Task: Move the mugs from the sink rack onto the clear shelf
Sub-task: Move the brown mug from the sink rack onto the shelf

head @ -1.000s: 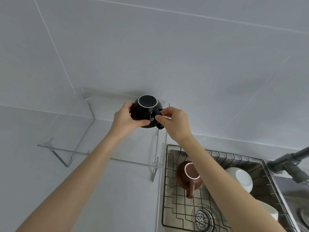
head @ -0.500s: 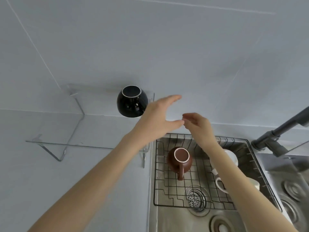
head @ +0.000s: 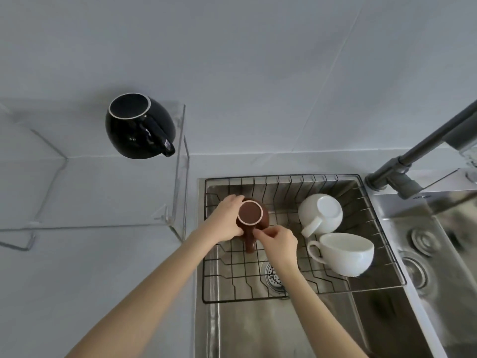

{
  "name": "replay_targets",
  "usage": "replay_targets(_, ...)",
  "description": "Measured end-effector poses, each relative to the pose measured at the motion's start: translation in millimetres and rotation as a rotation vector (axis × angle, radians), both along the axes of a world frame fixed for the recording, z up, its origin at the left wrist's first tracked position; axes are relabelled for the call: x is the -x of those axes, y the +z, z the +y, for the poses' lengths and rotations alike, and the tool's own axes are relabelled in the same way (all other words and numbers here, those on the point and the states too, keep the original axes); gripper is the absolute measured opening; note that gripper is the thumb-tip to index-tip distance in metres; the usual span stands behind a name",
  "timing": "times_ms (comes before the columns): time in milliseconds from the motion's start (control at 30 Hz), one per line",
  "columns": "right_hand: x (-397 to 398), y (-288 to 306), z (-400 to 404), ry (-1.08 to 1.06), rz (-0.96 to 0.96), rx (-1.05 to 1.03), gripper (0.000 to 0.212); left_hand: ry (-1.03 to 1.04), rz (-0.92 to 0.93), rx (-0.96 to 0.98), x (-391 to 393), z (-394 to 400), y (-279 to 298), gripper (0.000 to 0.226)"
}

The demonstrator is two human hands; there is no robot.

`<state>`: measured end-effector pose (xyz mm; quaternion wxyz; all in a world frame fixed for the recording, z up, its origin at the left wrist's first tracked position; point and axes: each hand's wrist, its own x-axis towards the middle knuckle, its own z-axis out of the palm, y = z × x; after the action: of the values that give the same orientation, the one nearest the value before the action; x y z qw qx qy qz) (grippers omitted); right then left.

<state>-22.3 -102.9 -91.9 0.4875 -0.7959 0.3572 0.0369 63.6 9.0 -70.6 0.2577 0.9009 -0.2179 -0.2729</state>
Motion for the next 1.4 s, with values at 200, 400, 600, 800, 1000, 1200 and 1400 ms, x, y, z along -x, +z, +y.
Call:
replay_targets(200,5,-13,7,0.037,0.041,-0.051,0.028,0.020,0.077,-0.030,-6,-11,-18,0.091)
replay_targets(400,4,-16,12,0.010,-0.010,-0.050,0.018,0.049,0.080,0.021,-7,-10,-16,0.088)
replay_targets(600,13,-3,1,-0.018,-0.091,-0.117,0.008,0.115,0.009,0.095,2,-10,-1,0.081)
replay_targets(800,4,51,-11,0.074,-0.276,-0.127,0.009,0.233,-0.212,0.251,6,-6,54,0.062)
replay_targets(1000,1,123,-1,0.161,-0.449,-0.072,0.008,0.385,-0.358,0.390,17,16,125,0.062)
replay_targets(1200,-4,178,34,0.262,-0.592,-0.111,0.007,0.477,-0.505,0.471,30,58,189,0.062)
replay_targets(1400,-15,201,80,0.365,-0.615,-0.139,0.010,0.554,-0.564,0.404,34,109,213,0.054)
